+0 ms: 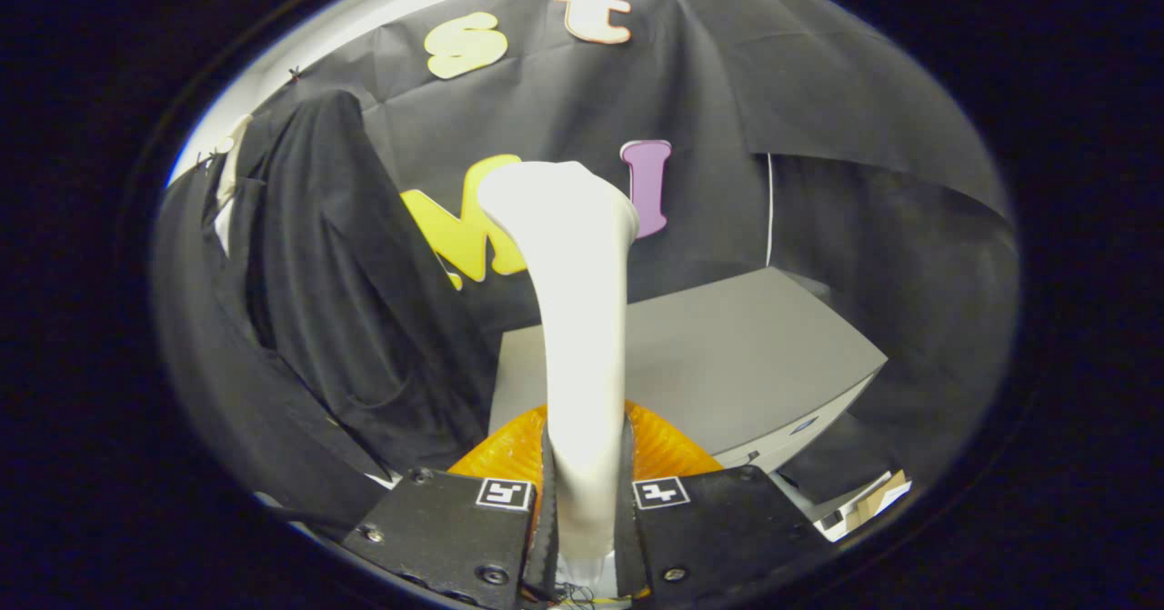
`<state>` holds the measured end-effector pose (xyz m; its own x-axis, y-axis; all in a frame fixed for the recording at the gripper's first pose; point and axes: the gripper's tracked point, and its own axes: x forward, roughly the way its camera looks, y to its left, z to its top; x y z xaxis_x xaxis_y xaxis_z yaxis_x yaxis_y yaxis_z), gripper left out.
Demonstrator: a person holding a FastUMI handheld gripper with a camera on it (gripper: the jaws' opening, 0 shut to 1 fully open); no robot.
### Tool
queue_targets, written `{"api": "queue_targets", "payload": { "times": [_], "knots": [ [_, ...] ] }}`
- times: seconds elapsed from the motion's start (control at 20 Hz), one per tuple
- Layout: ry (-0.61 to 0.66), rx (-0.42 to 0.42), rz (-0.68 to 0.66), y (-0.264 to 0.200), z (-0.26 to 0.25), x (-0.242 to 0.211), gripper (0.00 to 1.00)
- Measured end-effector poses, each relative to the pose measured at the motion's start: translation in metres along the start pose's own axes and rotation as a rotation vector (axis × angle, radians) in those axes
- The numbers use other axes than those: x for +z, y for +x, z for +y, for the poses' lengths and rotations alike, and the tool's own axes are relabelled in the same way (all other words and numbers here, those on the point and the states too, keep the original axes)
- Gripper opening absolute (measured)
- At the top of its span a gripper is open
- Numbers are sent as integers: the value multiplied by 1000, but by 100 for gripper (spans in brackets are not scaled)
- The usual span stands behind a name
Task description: Iron the clothes twice with a garment steamer, once on the left side and once on the right side.
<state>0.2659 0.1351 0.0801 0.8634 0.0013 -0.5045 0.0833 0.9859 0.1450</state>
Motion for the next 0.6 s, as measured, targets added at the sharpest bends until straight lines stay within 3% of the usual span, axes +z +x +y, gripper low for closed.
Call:
{"api": "queue_targets", "payload": {
  "times": [0.6],
  "knots": [
    [-93,46,-380,-96,114,12,27]
  ]
}}
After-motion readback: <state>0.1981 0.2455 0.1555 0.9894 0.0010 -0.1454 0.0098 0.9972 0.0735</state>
